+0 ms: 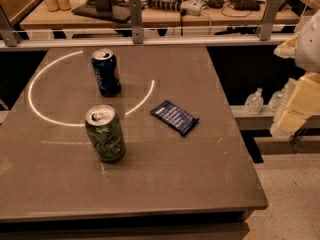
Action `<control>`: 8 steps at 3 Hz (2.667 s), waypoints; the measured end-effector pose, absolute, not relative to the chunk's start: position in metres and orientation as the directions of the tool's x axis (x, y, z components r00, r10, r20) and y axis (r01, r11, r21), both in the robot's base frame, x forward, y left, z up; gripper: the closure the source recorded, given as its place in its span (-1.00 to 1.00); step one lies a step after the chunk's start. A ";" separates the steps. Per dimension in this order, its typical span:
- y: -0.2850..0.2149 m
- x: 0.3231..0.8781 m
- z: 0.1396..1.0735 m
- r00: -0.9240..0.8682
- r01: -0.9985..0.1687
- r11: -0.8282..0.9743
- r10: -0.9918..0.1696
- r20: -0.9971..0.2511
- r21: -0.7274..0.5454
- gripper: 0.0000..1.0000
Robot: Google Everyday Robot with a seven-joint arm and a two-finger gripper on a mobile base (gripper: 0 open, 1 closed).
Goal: Pick rxbar blueberry
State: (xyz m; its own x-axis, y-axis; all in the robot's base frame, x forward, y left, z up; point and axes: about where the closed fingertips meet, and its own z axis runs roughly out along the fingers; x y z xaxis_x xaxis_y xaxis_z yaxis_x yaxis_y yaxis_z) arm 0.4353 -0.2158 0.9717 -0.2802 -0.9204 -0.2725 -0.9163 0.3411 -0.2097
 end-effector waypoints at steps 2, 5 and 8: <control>-0.203 0.405 0.951 -0.482 -0.781 0.610 -0.725 -0.491 -0.134 -1.00; -0.185 0.403 0.943 -0.440 -0.718 0.678 -0.617 -0.653 -0.157 -1.00; -0.095 0.400 0.882 -0.345 -0.756 0.629 -0.615 -0.709 -0.178 -1.00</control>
Offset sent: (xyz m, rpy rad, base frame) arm -0.0355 0.0167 -0.0334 0.4314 -0.2100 -0.4108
